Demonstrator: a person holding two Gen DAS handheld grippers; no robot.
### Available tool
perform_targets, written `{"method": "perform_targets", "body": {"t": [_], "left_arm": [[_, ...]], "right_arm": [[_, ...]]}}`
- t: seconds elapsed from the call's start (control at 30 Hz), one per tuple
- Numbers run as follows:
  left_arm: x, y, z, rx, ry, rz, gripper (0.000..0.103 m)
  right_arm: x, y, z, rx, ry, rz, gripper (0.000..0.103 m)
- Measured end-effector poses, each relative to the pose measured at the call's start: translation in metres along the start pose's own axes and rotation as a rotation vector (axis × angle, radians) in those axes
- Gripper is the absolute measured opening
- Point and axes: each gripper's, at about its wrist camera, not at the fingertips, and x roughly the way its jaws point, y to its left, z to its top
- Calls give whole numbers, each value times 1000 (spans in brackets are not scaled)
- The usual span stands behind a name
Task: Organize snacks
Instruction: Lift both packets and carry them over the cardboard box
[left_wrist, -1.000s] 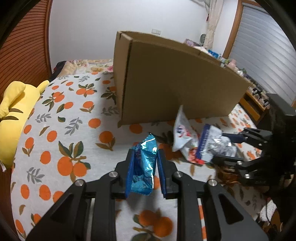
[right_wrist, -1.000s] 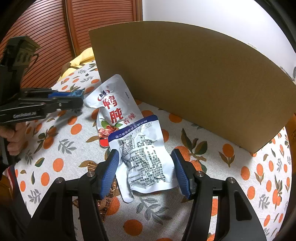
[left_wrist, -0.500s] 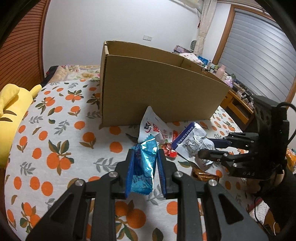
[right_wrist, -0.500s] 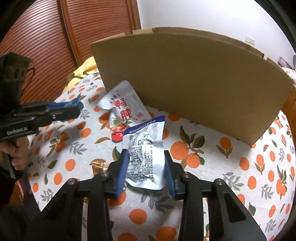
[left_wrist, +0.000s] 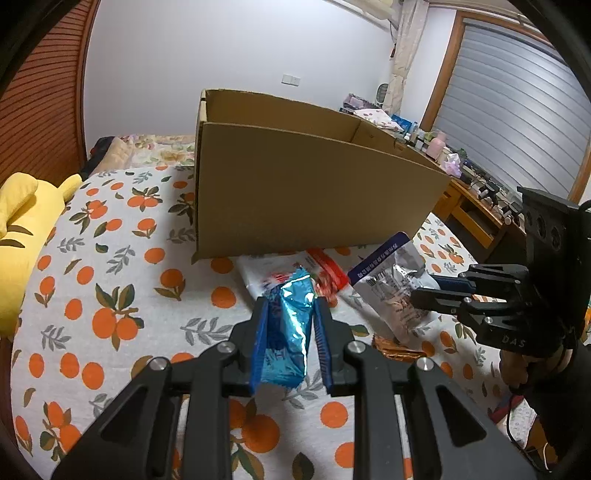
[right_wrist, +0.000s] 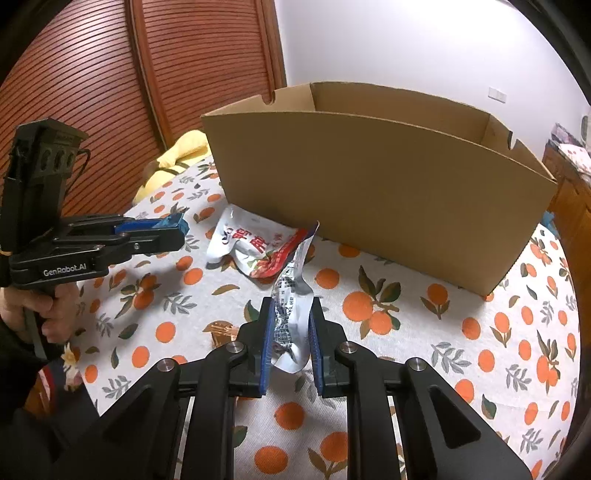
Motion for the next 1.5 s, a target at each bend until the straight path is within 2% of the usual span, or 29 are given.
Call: {"method": "perform_targets", "body": {"t": [0.4,0.97,1.3,1.5], "left_arm": [[-11,-19,19,41,-37,-18,21],[-22,-52,87,155,-113,-6,22],[-8,-50,119,145,-110,-2,22],[1,-48,133,153,-107,29,22]], "right_arm": [[-26,-3,5,-7,-60,-25,15],[-72,-14,43,-20,-186,-76,15],[-83,-23,70,-5,-243,-108,15],[-85,-28,84,0,-267,-119,15]]}}
